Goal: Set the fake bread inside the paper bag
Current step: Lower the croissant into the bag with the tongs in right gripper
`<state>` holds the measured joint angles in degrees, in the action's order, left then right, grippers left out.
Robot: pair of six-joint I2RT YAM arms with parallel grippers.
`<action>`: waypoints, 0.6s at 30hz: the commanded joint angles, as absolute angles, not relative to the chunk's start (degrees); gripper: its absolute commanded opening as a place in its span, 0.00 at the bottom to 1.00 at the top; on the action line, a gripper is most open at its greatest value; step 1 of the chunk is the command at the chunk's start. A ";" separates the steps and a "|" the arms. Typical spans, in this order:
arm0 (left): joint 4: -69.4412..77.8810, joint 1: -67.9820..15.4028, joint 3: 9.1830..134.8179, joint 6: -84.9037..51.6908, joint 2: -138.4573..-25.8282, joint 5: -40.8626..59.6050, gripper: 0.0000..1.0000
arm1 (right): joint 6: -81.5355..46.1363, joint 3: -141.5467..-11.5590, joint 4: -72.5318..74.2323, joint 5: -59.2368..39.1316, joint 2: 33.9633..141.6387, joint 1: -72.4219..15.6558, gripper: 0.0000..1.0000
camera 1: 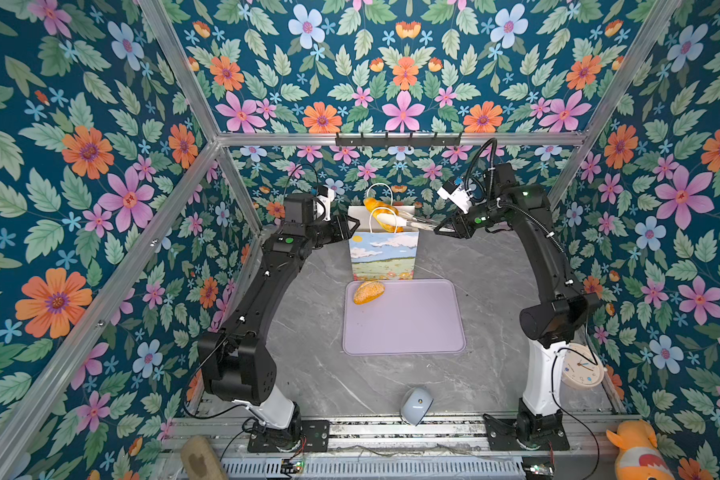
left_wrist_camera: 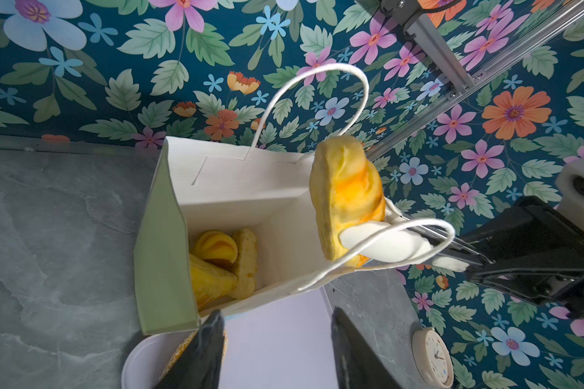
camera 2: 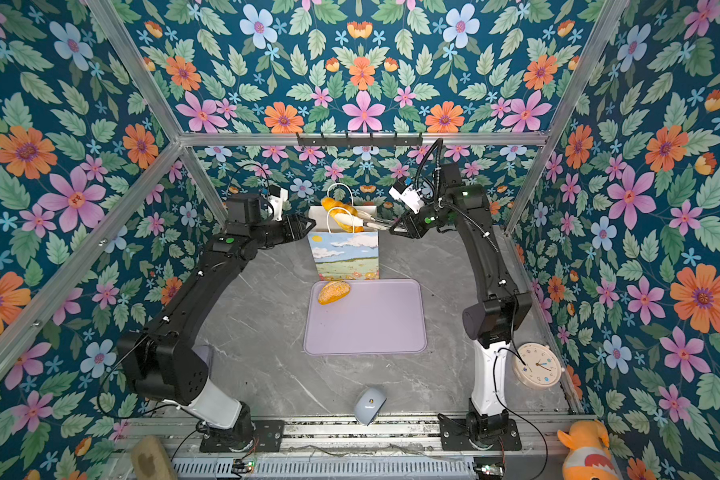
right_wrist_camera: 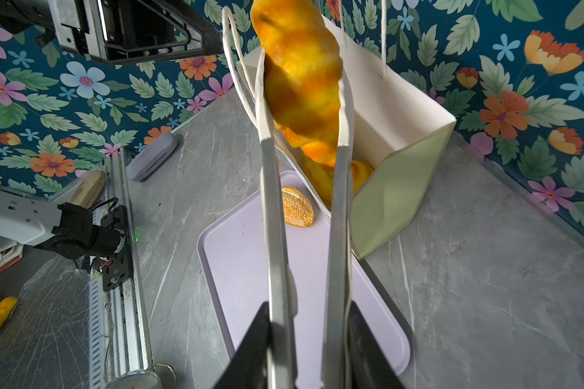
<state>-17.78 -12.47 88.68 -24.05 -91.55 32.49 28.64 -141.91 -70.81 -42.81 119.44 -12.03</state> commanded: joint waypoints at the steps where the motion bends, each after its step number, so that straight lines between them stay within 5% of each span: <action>1: -16.81 -12.46 88.59 -24.47 -91.34 33.05 0.53 | 30.05 -142.51 -70.89 -42.69 120.06 -12.59 0.32; 18: -15.80 -12.41 87.64 -24.43 -91.15 31.82 0.52 | 27.61 -145.37 -72.24 -36.87 121.74 -14.68 0.44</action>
